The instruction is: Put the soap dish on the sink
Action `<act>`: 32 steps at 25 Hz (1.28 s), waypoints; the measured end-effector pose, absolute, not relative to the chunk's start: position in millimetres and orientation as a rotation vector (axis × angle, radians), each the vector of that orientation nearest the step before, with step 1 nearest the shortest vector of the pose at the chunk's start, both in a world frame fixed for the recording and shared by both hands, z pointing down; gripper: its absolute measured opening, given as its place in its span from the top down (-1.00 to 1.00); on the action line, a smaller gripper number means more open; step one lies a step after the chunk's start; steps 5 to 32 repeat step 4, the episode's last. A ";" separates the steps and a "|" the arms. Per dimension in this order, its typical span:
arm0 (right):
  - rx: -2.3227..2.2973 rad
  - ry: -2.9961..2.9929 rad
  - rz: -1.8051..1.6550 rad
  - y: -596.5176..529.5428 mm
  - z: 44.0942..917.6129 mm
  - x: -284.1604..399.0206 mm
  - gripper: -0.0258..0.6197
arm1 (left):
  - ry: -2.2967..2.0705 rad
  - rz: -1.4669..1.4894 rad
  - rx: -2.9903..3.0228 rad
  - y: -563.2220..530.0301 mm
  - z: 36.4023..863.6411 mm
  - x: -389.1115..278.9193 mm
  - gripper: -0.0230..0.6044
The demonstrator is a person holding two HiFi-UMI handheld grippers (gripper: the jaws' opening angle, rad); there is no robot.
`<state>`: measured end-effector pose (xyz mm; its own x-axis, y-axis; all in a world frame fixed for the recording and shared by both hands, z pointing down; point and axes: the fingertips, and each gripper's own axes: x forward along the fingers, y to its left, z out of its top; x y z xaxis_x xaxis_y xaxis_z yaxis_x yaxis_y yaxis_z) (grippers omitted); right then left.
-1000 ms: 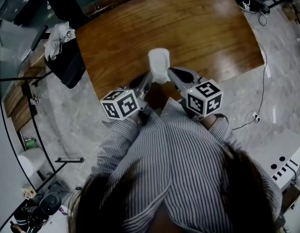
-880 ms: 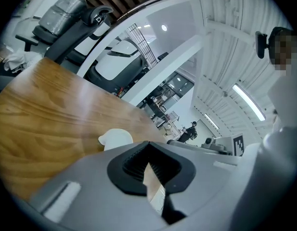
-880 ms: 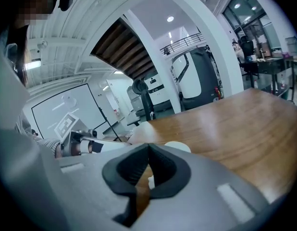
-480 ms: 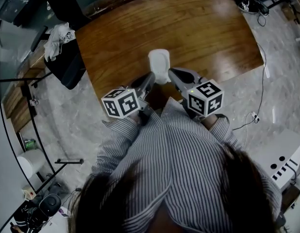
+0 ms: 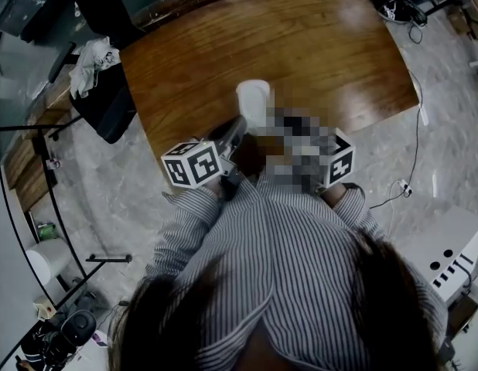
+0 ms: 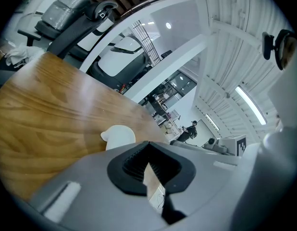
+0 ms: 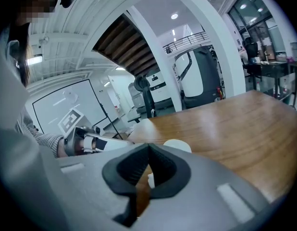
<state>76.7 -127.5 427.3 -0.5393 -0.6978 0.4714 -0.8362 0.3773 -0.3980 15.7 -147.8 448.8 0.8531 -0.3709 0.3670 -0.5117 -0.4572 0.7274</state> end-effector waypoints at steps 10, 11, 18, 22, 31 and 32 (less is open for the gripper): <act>1.360 -2.411 0.891 -127.8 426.9 75.6 0.92 | -0.638 0.199 2.098 -147.8 449.3 17.2 0.93; 1.360 -2.411 0.891 -127.8 426.9 75.6 0.92 | -0.638 0.199 2.098 -147.8 449.3 17.2 0.93; 1.360 -2.411 0.891 -127.8 426.9 75.6 0.92 | -0.638 0.199 2.098 -147.8 449.3 17.2 0.93; 1.360 -2.411 0.891 -127.8 426.9 75.6 0.92 | -0.638 0.199 2.098 -147.8 449.3 17.2 0.93; 1.360 -2.411 0.891 -127.8 426.9 75.6 0.92 | -0.638 0.199 2.098 -147.8 449.3 17.2 0.93; 1.360 -2.411 0.891 -127.8 426.9 75.6 0.92 | -0.638 0.199 2.098 -147.8 449.3 17.2 0.93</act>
